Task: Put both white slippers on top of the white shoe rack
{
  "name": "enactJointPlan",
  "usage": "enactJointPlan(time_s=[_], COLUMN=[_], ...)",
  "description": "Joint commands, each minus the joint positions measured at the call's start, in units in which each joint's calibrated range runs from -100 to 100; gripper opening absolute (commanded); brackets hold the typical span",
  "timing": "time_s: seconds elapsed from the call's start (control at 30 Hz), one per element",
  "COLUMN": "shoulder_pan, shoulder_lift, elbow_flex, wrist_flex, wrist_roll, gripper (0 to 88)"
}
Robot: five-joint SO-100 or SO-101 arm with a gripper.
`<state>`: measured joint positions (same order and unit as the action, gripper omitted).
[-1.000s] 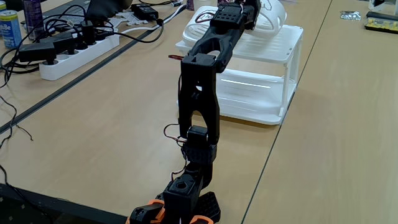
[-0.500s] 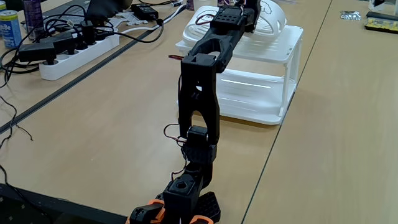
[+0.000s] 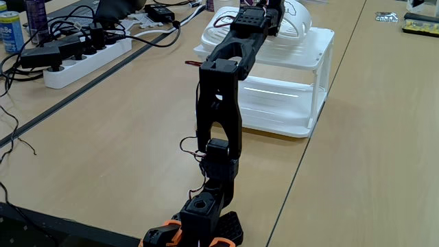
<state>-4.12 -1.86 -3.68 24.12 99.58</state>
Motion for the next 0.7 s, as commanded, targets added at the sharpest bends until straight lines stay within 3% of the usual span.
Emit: enactJointPlan(time_s=[0.0,0.67], shoulder_pan=[-0.1,-0.1], shoulder_lift=[-6.0,-4.9], elbow_flex=[-0.4,1.2], wrist_flex=[-0.6,-4.4], wrist_roll=[0.4,0.4], gripper=[0.7,0.7])
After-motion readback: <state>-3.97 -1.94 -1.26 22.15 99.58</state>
